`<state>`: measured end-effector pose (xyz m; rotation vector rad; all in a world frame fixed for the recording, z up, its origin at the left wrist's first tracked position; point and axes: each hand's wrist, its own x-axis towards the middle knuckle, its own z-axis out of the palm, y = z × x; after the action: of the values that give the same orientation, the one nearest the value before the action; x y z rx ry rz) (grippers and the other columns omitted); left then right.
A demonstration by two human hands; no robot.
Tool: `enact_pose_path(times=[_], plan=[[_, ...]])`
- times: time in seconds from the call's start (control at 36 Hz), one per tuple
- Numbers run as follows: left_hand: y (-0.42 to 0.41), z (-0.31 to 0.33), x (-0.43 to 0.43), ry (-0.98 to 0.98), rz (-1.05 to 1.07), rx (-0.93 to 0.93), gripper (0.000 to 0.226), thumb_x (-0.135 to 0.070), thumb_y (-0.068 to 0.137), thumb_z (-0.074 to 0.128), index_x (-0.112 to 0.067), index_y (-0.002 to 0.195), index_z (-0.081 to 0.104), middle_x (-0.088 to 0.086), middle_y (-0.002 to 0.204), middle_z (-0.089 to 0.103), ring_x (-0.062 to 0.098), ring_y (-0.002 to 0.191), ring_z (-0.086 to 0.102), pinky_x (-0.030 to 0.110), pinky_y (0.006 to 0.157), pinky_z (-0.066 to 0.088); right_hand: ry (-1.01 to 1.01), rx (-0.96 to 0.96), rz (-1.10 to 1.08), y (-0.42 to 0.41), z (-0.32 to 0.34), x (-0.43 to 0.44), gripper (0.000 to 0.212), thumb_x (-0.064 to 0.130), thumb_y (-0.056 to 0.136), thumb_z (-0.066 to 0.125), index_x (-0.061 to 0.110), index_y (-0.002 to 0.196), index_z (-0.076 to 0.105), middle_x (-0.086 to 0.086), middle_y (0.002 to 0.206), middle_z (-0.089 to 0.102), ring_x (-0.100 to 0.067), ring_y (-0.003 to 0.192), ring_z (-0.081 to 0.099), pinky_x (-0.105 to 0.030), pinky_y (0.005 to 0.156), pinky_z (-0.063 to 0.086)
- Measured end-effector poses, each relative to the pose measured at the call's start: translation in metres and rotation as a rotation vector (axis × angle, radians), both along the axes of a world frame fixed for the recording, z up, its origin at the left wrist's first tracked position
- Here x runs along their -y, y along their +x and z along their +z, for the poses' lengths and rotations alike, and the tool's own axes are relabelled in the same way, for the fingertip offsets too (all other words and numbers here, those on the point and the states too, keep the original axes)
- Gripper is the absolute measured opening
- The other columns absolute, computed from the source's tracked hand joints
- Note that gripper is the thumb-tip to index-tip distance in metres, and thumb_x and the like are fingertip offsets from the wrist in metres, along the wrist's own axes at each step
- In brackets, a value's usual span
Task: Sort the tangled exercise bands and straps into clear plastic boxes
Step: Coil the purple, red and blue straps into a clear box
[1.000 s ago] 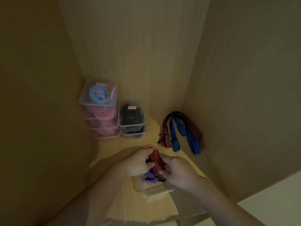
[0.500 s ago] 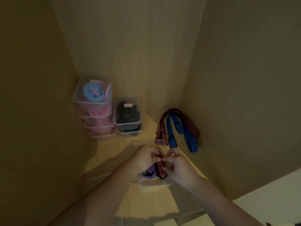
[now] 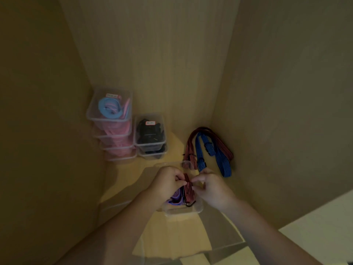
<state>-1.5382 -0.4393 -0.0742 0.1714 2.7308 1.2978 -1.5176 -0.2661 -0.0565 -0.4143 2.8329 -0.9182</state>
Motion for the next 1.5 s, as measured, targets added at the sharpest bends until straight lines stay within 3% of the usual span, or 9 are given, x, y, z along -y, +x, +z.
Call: enact_pose_path(times=[0.36, 0.5, 0.61, 0.72, 0.86, 1.11, 1.22, 1.33, 1.5], plan=[[-0.005, 0.017, 0.007, 0.001, -0.039, -0.045, 0.005, -0.010, 0.082, 0.073, -0.014, 0.078, 0.072, -0.016, 0.065, 0.058, -0.004, 0.059, 0.053, 0.011, 0.060, 0.041, -0.006, -0.012, -0.057, -0.018, 0.012, -0.006, 0.014, 0.024, 0.091, 0.063, 0.021, 0.102, 0.071, 0.006, 0.102, 0.054, 0.004, 0.067, 0.047, -0.013, 0.069, 0.034], [-0.013, 0.022, 0.013, -0.001, 0.005, -0.060, 0.018, -0.010, 0.083, 0.071, -0.023, 0.071, 0.066, -0.017, 0.067, 0.059, -0.005, 0.062, 0.054, 0.011, 0.061, 0.040, -0.053, 0.069, -0.214, -0.037, 0.018, -0.010, 0.023, 0.013, 0.098, 0.052, 0.011, 0.113, 0.069, 0.001, 0.110, 0.065, -0.017, 0.106, 0.062, -0.025, 0.092, 0.048], [-0.017, 0.024, 0.017, 0.006, 0.035, -0.057, 0.016, -0.006, 0.082, 0.071, -0.019, 0.074, 0.066, -0.014, 0.065, 0.058, 0.000, 0.060, 0.052, 0.015, 0.062, 0.041, -0.049, 0.214, -0.302, -0.063, 0.006, -0.008, 0.031, 0.011, 0.099, 0.049, 0.012, 0.128, 0.060, -0.005, 0.132, 0.058, -0.024, 0.112, 0.060, -0.030, 0.093, 0.050], [-0.018, 0.025, 0.019, -0.004, 0.037, -0.064, 0.014, -0.007, 0.083, 0.070, -0.018, 0.076, 0.066, -0.013, 0.066, 0.059, 0.000, 0.061, 0.053, 0.016, 0.063, 0.042, 0.062, 0.334, -0.252, -0.077, -0.008, -0.004, 0.038, 0.008, 0.099, 0.044, 0.015, 0.135, 0.053, -0.003, 0.116, 0.063, -0.006, 0.068, 0.050, -0.016, 0.058, 0.042], [-0.020, 0.028, 0.019, -0.008, 0.022, -0.057, 0.013, -0.009, 0.083, 0.070, -0.020, 0.077, 0.066, -0.010, 0.070, 0.060, 0.003, 0.065, 0.055, 0.015, 0.064, 0.043, 0.109, 0.402, -0.206, -0.080, -0.018, -0.003, 0.039, 0.005, 0.097, 0.046, 0.015, 0.134, 0.054, -0.007, 0.133, 0.055, -0.023, 0.110, 0.058, -0.026, 0.092, 0.048], [-0.024, 0.042, 0.017, -0.022, 0.002, -0.104, 0.012, -0.010, 0.084, 0.070, -0.021, 0.080, 0.067, -0.011, 0.071, 0.058, 0.002, 0.064, 0.053, 0.016, 0.062, 0.041, -0.062, 0.240, -0.357, -0.081, -0.008, -0.008, 0.022, 0.000, 0.091, 0.057, 0.010, 0.103, 0.072, -0.008, 0.117, 0.066, -0.023, 0.114, 0.058, -0.030, 0.097, 0.048], [-0.031, 0.059, 0.010, 0.003, 0.011, -0.170, 0.017, -0.012, 0.085, 0.070, -0.014, 0.102, 0.069, -0.008, 0.073, 0.053, 0.009, 0.067, 0.053, 0.019, 0.064, 0.042, -0.194, 0.086, -0.377, -0.079, 0.033, -0.009, 0.027, 0.006, 0.092, 0.059, 0.013, 0.118, 0.064, -0.004, 0.127, 0.060, -0.021, 0.120, 0.054, -0.030, 0.098, 0.045], [-0.041, 0.090, -0.003, 0.033, -0.025, -0.263, 0.028, -0.015, 0.085, 0.071, -0.018, 0.112, 0.065, -0.013, 0.077, 0.051, -0.002, 0.067, 0.051, 0.009, 0.064, 0.039, -0.340, -0.064, -0.335, -0.076, 0.087, -0.009, 0.021, 0.005, 0.092, 0.058, 0.011, 0.111, 0.066, 0.003, 0.108, 0.060, -0.013, 0.104, 0.057, -0.021, 0.088, 0.042], [-0.053, 0.132, -0.023, 0.134, -0.046, -0.276, 0.037, -0.022, 0.088, 0.068, -0.027, 0.122, 0.055, -0.008, 0.083, 0.061, 0.001, 0.072, 0.056, 0.016, 0.070, 0.046, -0.387, -0.211, -0.192, -0.068, 0.133, -0.011, 0.038, 0.003, 0.090, 0.060, 0.017, 0.125, 0.061, 0.006, 0.113, 0.065, -0.008, 0.108, 0.060, -0.025, 0.101, 0.044]])
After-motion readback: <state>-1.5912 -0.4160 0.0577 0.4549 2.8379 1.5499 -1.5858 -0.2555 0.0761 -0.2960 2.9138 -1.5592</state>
